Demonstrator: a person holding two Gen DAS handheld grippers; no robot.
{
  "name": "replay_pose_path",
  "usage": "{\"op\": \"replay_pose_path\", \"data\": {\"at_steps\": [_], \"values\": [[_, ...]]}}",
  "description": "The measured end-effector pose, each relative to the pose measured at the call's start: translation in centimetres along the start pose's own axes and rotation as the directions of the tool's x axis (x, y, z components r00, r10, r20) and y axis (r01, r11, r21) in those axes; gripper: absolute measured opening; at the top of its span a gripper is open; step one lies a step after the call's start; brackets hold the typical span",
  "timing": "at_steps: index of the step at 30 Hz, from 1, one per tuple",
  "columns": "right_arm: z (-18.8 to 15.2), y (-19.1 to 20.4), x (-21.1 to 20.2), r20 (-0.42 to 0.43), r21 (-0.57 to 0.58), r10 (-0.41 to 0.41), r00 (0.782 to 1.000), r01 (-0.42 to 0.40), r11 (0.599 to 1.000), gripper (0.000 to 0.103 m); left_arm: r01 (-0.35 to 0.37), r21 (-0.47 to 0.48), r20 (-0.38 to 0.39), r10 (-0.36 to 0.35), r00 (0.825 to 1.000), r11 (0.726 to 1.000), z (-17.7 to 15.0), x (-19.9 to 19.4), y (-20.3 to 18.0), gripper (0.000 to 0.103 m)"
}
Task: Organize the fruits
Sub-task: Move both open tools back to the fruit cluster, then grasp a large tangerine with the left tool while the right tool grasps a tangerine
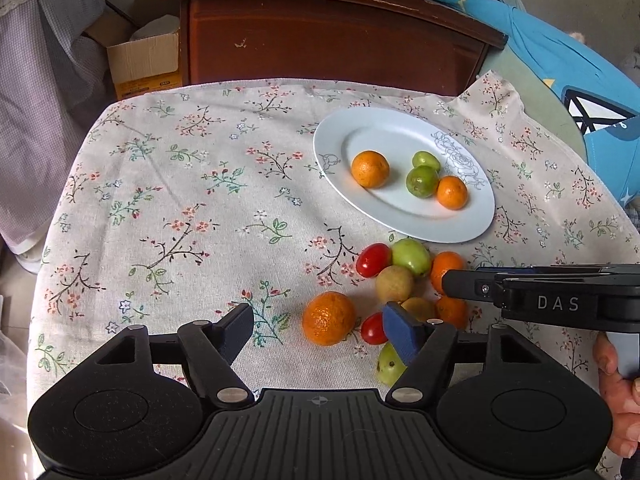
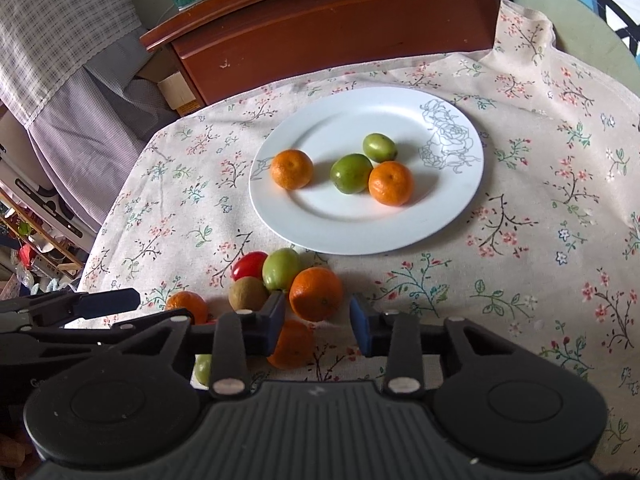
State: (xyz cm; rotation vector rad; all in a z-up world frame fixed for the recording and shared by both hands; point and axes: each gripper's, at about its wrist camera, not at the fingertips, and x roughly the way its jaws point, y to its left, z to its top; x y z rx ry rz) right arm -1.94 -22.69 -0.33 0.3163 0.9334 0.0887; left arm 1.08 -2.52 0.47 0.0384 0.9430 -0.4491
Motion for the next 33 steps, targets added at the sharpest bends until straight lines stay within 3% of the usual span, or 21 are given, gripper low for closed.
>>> {"op": "replay_pose_path", "data": {"at_steps": [3,13,15,22,33], "values": [[0.0,-0.1,0.2,0.004,0.006,0.005,1.000,-0.005,1.000,0.034,-0.002,-0.003,-0.025,0.002,1.000,1.000,-0.3,0.8,0.0,0.061],[0.1,-0.2,0.6,0.006,0.023,0.007,1.000,-0.007,1.000,0.033,0.003,-0.036,-0.012,-0.003,1.000,0.999,-0.1,1.2,0.5,0.055],[0.1,-0.2,0.7,0.006,0.024,0.010,1.000,-0.010,1.000,0.031,0.011,-0.040,-0.013,-0.011,1.000,0.999,-0.1,1.2,0.5,0.045],[0.0,-0.2,0.6,0.008,0.025,0.014,1.000,-0.014,1.000,0.030,0.015,-0.043,-0.035,-0.017,0.999,0.999,-0.1,1.4,0.6,0.029],[0.1,-0.2,0.5,0.010,0.020,0.005,1.000,-0.006,1.000,0.030,-0.010,-0.007,-0.029,0.010,1.000,1.000,-0.2,1.6,0.1,0.029]]}}
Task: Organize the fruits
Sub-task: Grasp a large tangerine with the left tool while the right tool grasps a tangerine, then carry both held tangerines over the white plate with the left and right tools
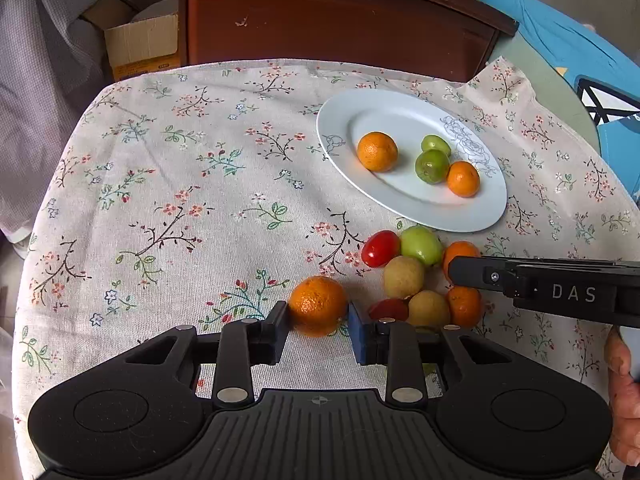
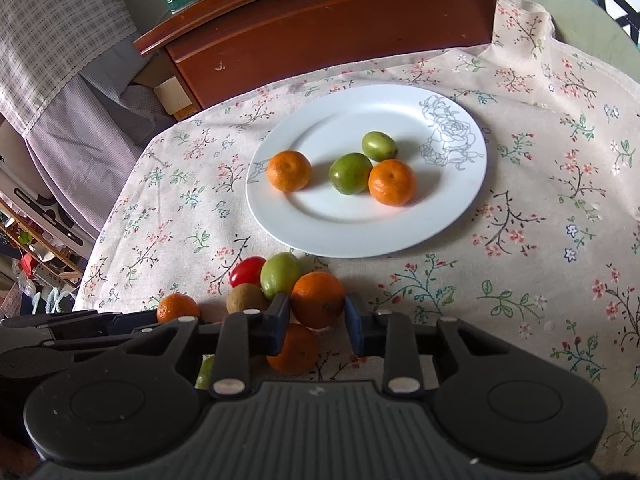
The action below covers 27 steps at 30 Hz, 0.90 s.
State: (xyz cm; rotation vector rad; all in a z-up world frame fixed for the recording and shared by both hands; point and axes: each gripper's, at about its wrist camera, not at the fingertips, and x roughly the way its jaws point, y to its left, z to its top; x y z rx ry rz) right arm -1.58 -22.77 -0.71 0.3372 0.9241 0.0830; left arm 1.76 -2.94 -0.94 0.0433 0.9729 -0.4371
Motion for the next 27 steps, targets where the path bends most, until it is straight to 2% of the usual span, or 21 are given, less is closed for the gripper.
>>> {"op": "replay_pose_path", "data": {"at_steps": [4,7,13,20,27], "values": [[0.2,0.0,-0.4,0.010,-0.004,0.000,1.000,0.000,1.000,0.029,0.008,-0.018,0.028,-0.008,1.000,1.000,0.3,-0.6,0.1,0.029],[0.7,0.2,-1.3,0.040,0.002,0.015,0.999,-0.015,1.000,0.029,-0.033,0.023,0.099,0.031,0.995,0.999,1.1,-1.7,-0.5,0.029],[2.5,0.7,-3.7,0.132,-0.027,0.039,0.990,-0.035,0.999,0.029,0.007,0.021,0.199,-0.011,0.980,1.000,3.4,-3.6,-0.9,0.029],[4.8,-0.1,-5.0,0.203,-0.028,0.023,0.979,-0.018,0.999,0.029,0.041,0.006,0.215,-0.042,0.976,0.999,5.6,-2.9,-1.3,0.029],[6.2,-0.9,-4.6,0.228,-0.038,0.014,0.973,-0.005,0.999,0.029,0.078,0.003,0.223,-0.077,0.972,0.997,7.2,-1.9,-1.8,0.029]]}}
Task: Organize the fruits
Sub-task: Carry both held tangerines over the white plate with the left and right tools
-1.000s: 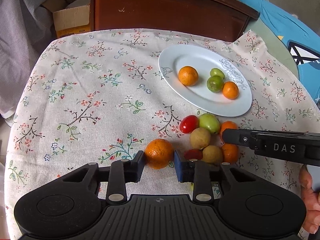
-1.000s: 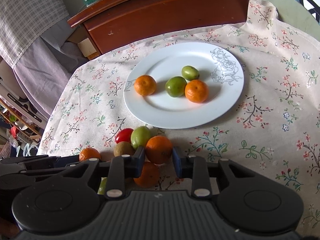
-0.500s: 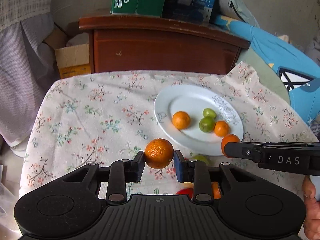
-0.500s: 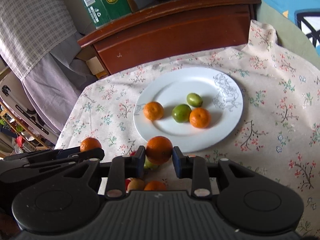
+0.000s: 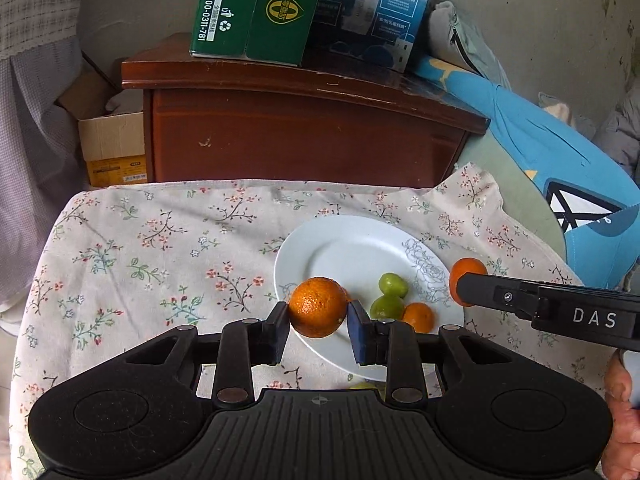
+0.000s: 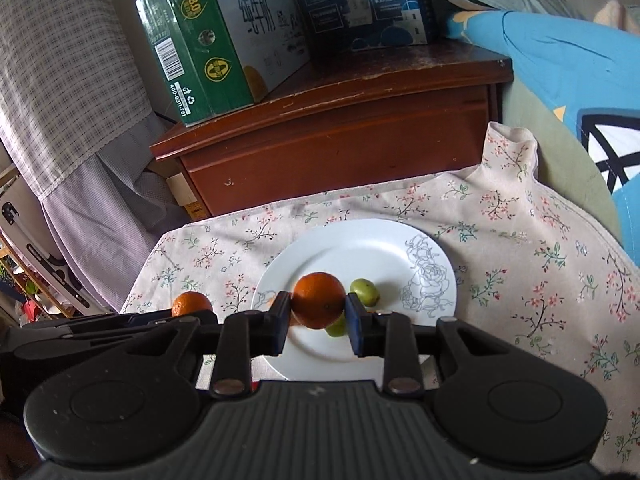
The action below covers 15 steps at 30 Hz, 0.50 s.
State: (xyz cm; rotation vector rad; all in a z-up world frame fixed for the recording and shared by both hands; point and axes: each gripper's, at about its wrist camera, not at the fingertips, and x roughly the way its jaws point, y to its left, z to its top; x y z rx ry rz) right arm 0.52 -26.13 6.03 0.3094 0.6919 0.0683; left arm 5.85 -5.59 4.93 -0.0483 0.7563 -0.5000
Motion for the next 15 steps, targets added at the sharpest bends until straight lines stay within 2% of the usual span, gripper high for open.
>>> {"op": "replay_pose_path", "data": {"at_steps": [4,15], "values": [[0.5,-0.7,1.2,0.008,-0.022,-0.029,1.000,0.029,0.999,0.029,-0.001,0.017,0.006,0.000,1.000,1.000,0.9,1.4,-0.5,0.029],[0.7,-4.4,5.1,-0.055,0.055,-0.102,0.993,0.105,0.993,0.030,0.007,0.008,-0.024,-0.007,1.000,1.000,2.4,6.3,-0.6,0.029]]}}
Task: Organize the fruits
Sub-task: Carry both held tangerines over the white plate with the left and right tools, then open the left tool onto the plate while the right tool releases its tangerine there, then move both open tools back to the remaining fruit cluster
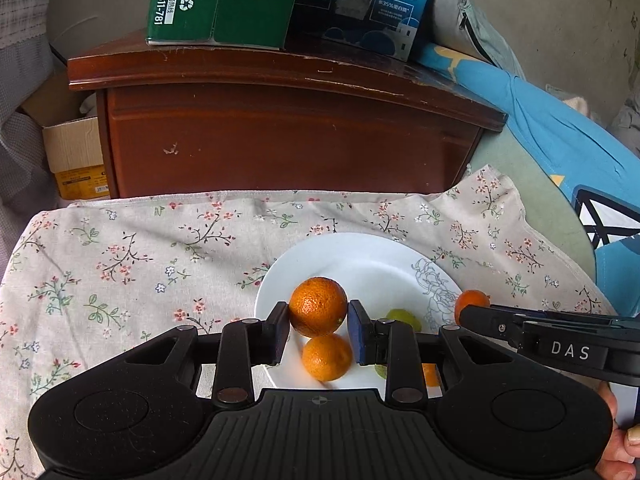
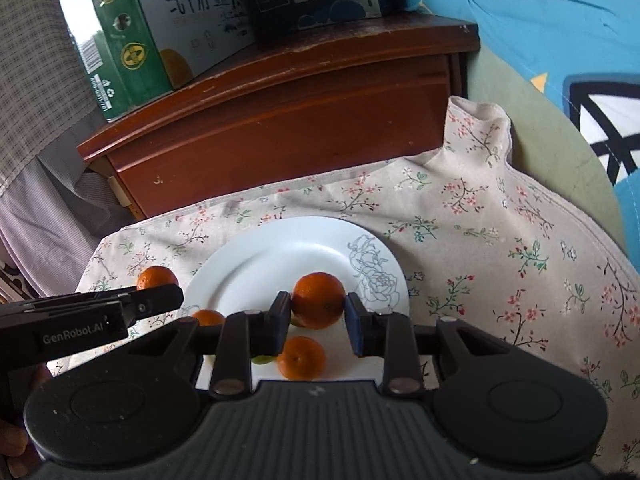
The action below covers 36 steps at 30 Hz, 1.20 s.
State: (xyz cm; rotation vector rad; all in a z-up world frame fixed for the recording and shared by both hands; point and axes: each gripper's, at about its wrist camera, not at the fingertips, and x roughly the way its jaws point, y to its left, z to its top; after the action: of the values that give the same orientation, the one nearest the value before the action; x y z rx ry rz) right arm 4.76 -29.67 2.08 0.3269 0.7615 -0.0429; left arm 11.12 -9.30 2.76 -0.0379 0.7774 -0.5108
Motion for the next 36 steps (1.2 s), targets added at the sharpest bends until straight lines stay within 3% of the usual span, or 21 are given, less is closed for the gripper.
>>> {"op": "replay_pose_path", "data": {"at_steps": [13,16,18,21,23,26,30,36], "values": [[-0.4,-0.5,2.7,-0.074,0.024,0.012,0.997,-0.011,1.000,0.033,0.030,0.023,-0.020,-0.029,0.999,0.999,0.6,2.8,-0.9,0.031],[-0.2,-0.4,2.2,-0.047,0.048,0.007,0.999,-0.005,0.999,0.048,0.032,0.028,-0.010,-0.031,0.999,0.999,0.9,2.2,-1.3,0.032],[0.1,-0.4,1.8,-0.034,0.056,0.009,0.999,-0.007,0.998,0.062,0.023,0.027,-0.007,-0.023,1.000,0.999,1.3,1.4,-1.6,0.038],[0.3,-0.3,0.8,0.008,0.084,0.010,1.000,-0.011,0.996,0.071,-0.021,0.013,0.027,0.020,0.999,1.000,1.7,-0.2,-1.6,0.066],[0.3,-0.3,0.4,-0.004,0.098,0.002,1.000,-0.002,0.995,0.081,-0.055,0.014,0.035,0.055,0.998,0.998,2.0,-1.3,-1.5,0.072],[-0.1,0.3,-0.3,-0.026,0.068,0.015,1.000,-0.013,0.998,0.083,-0.080,0.024,0.026,0.079,0.997,0.997,2.0,-2.5,-1.2,0.073],[-1.0,1.5,-1.2,-0.044,-0.002,-0.032,0.998,0.032,0.999,0.097,-0.097,0.019,-0.007,0.097,0.995,0.995,0.9,-4.3,-0.7,0.074],[-2.5,2.5,-3.7,-0.049,-0.046,-0.036,0.998,0.034,0.998,0.099,-0.092,-0.005,-0.054,0.092,0.994,0.996,-2.0,-7.0,0.3,0.076]]}}
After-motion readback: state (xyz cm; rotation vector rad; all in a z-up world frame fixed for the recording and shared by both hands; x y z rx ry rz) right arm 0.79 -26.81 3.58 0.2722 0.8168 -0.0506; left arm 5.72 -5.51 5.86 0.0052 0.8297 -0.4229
